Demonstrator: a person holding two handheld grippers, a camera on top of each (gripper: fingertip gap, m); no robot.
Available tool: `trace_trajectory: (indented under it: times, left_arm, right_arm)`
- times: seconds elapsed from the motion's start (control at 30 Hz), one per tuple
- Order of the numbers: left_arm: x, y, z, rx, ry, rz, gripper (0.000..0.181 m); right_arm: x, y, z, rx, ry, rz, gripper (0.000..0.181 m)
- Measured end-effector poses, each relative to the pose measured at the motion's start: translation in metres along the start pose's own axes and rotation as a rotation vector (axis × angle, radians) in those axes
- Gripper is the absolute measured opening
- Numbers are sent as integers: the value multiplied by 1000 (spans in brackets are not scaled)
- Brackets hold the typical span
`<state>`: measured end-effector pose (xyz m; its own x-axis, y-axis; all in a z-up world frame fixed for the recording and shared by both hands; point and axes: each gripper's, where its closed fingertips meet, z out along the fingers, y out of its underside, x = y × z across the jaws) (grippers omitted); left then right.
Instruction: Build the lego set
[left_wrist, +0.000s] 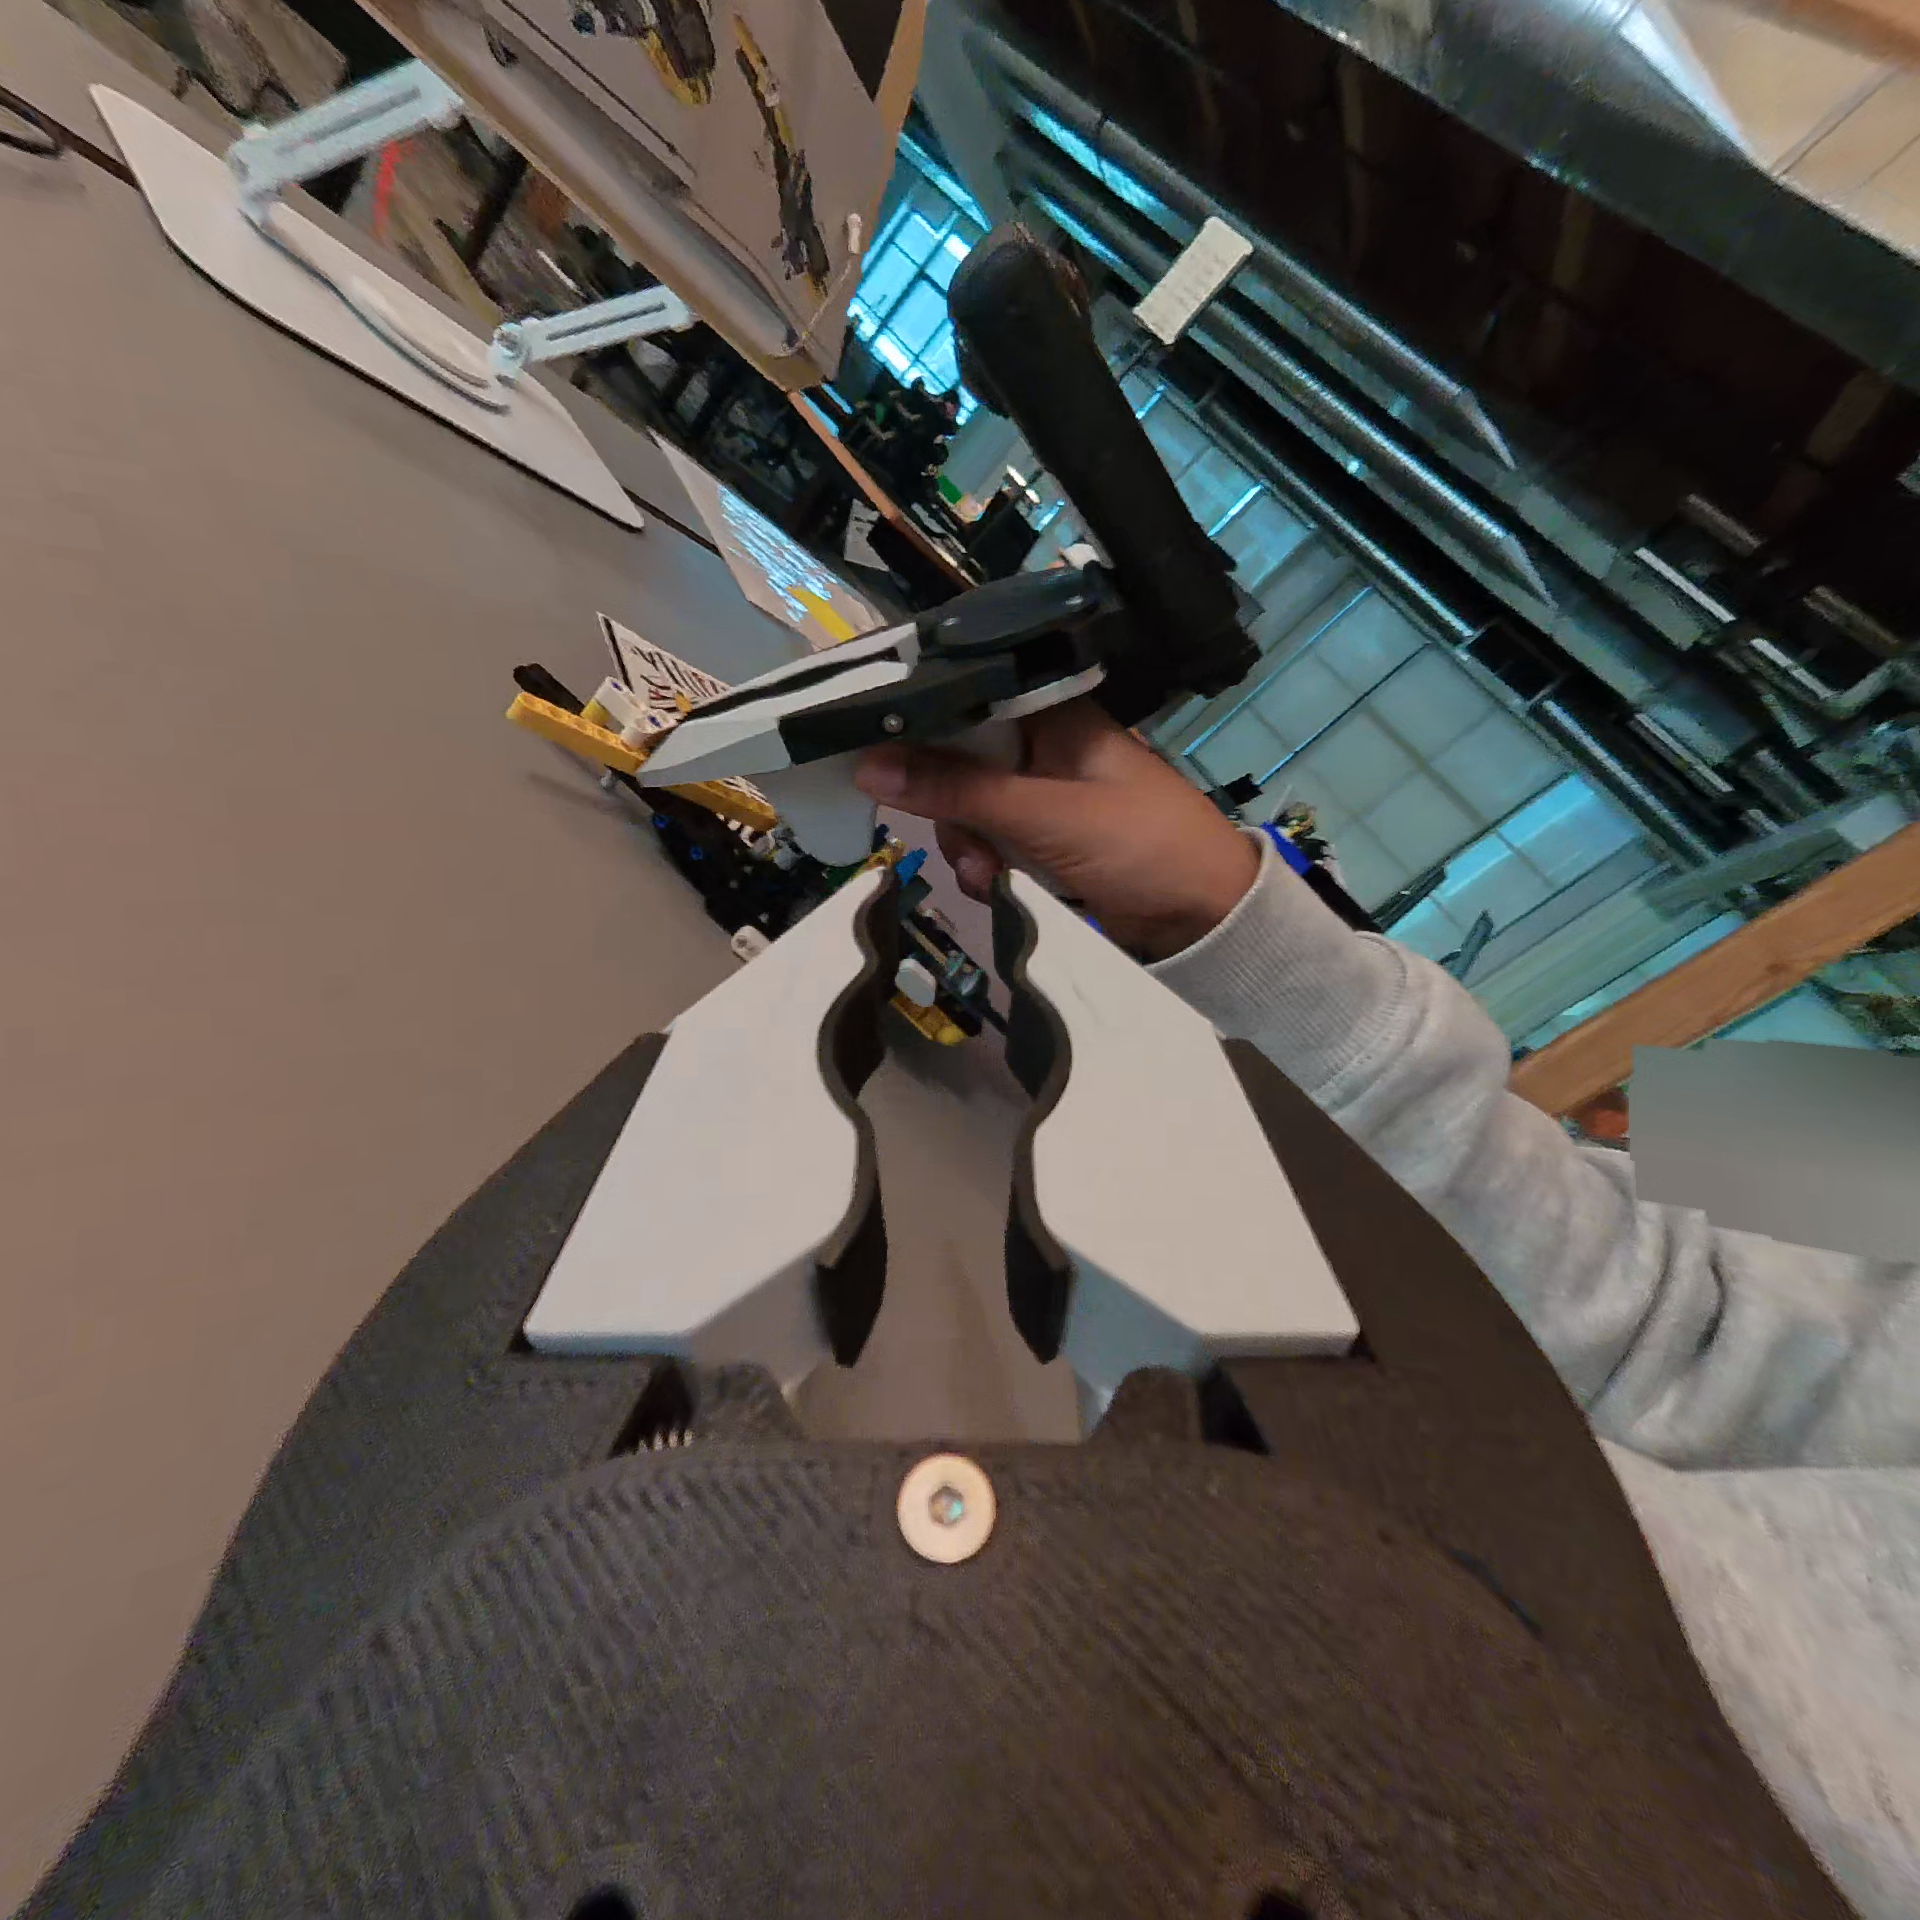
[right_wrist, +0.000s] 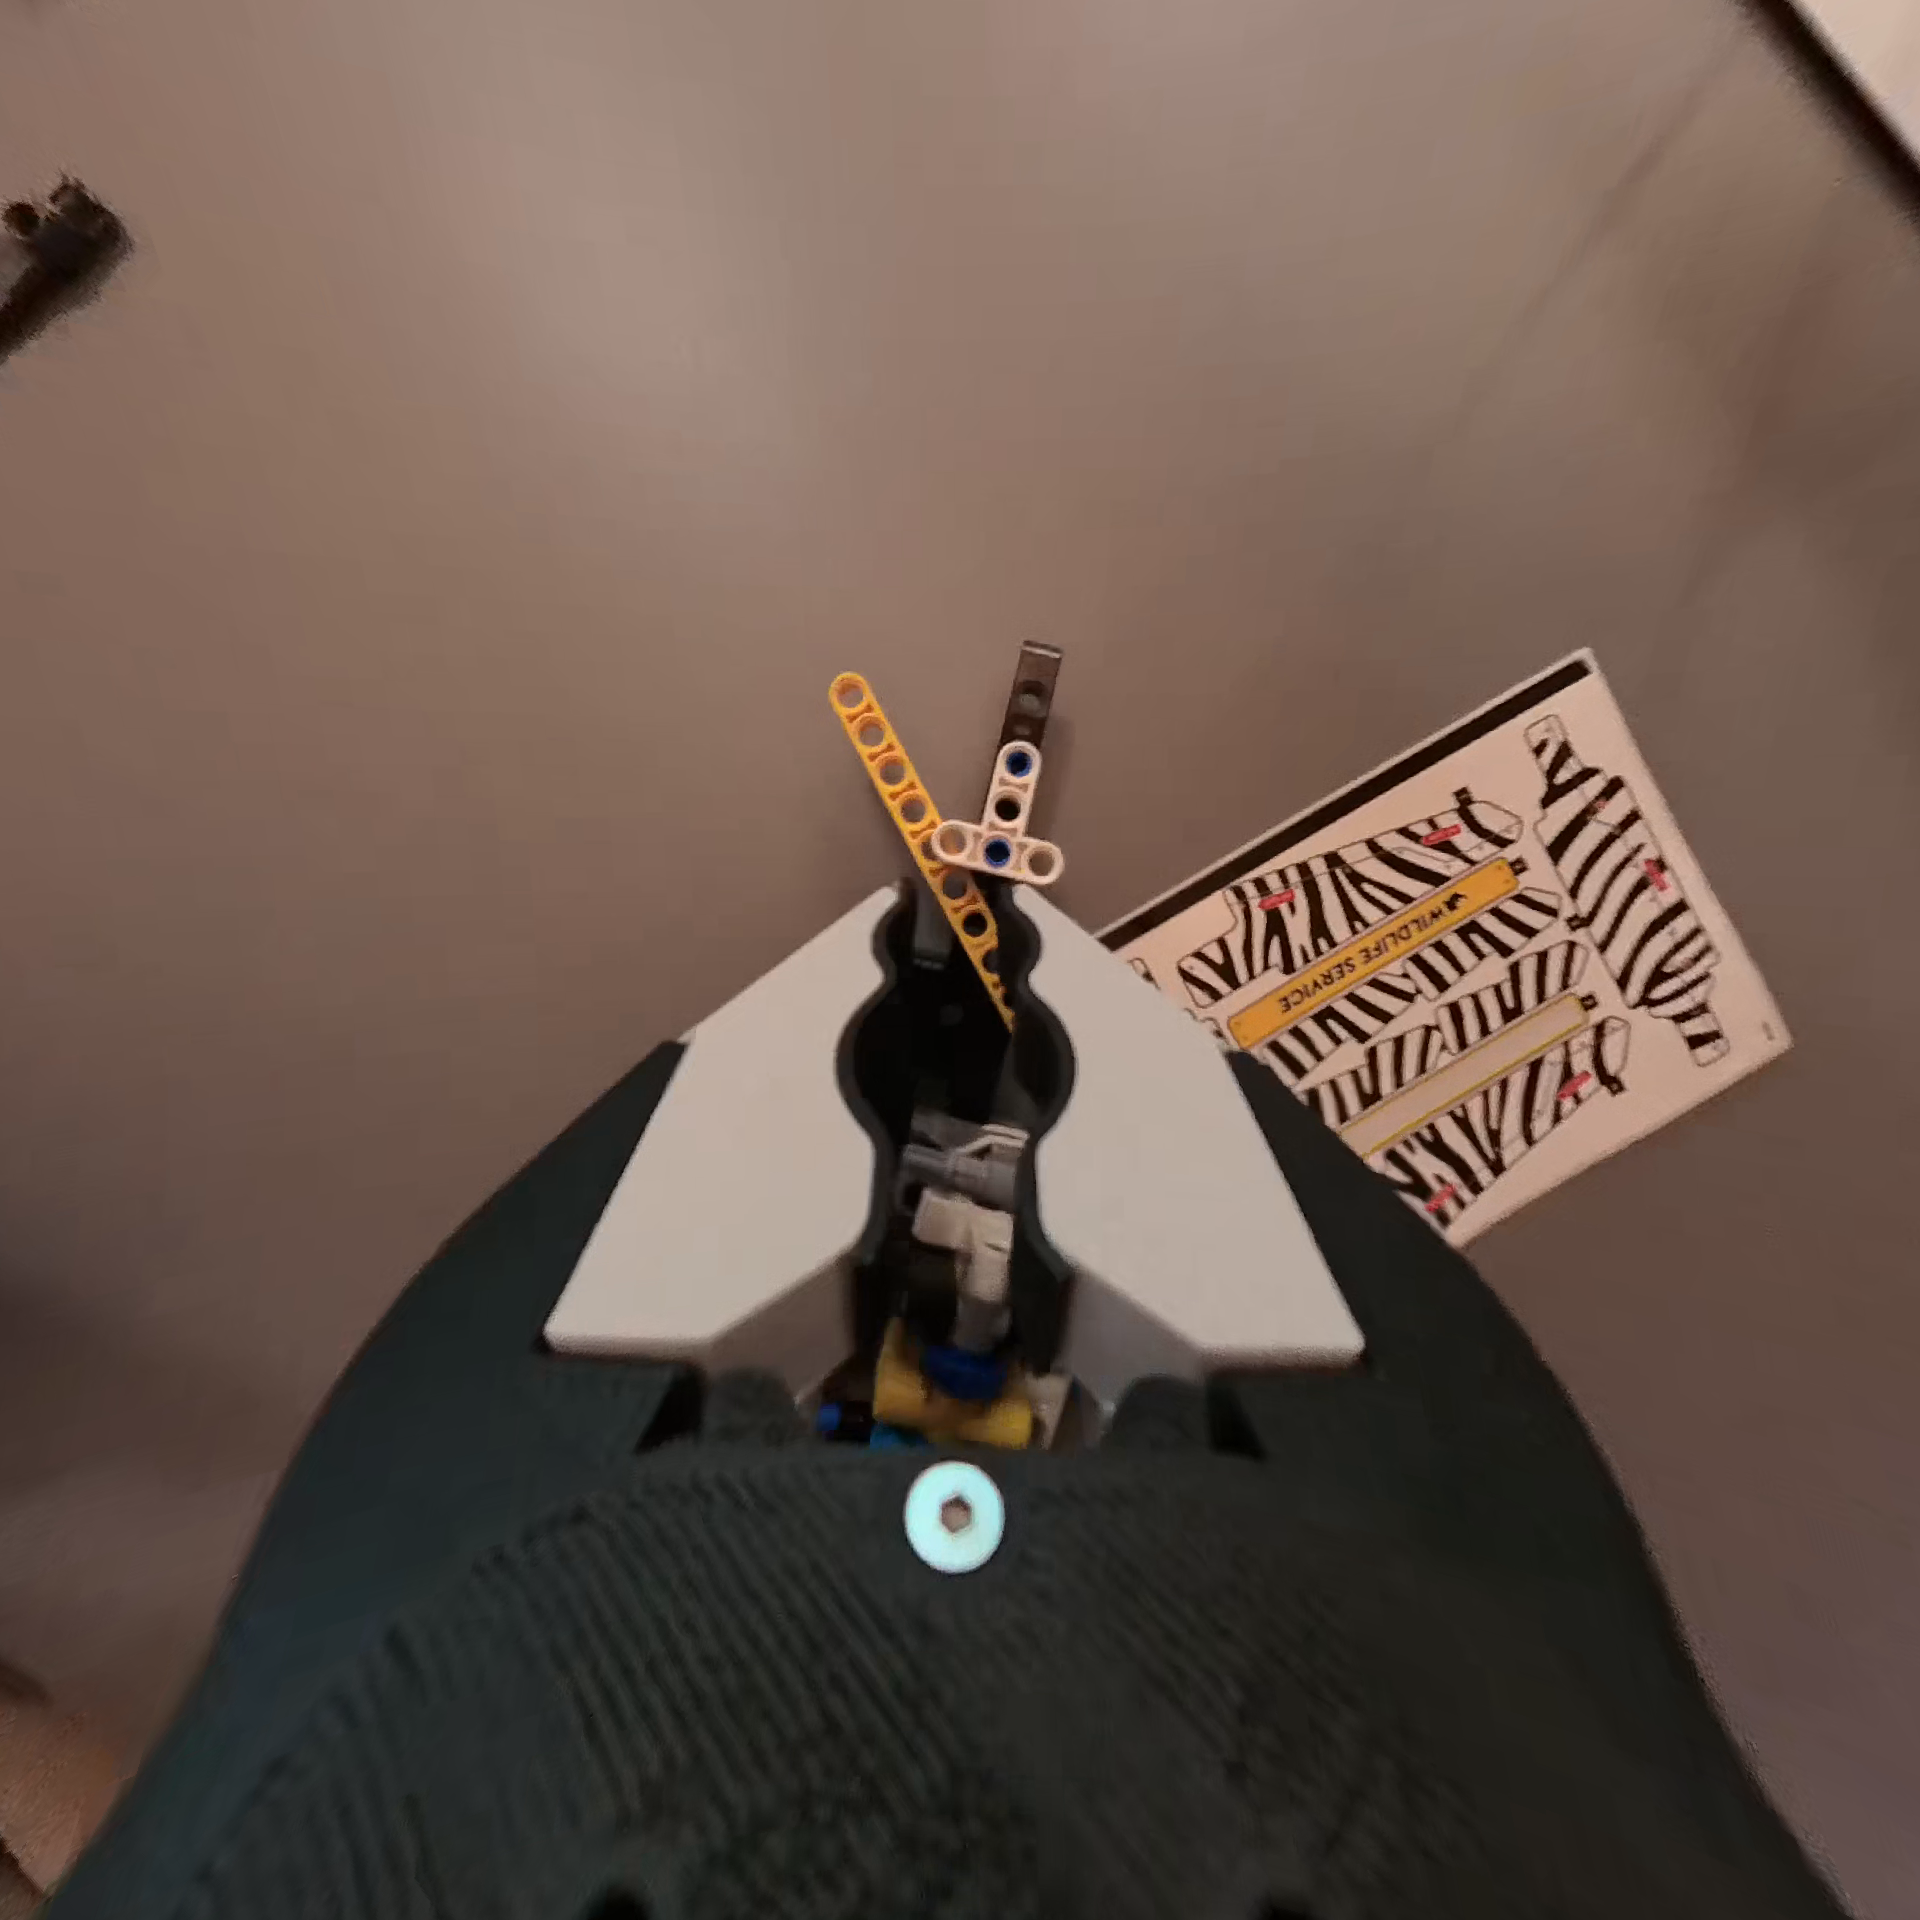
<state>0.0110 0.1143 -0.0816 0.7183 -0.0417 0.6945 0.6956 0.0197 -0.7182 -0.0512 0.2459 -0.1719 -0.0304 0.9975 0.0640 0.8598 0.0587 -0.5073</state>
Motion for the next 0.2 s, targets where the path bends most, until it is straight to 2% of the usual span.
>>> trace_trajectory:
  times: [0.2]
  left_arm:
    - [-12, 13, -9, -61, -5, -29, 19]
  right_arm:
    - [-3, -4, -24, 87, -32, 122, 38]
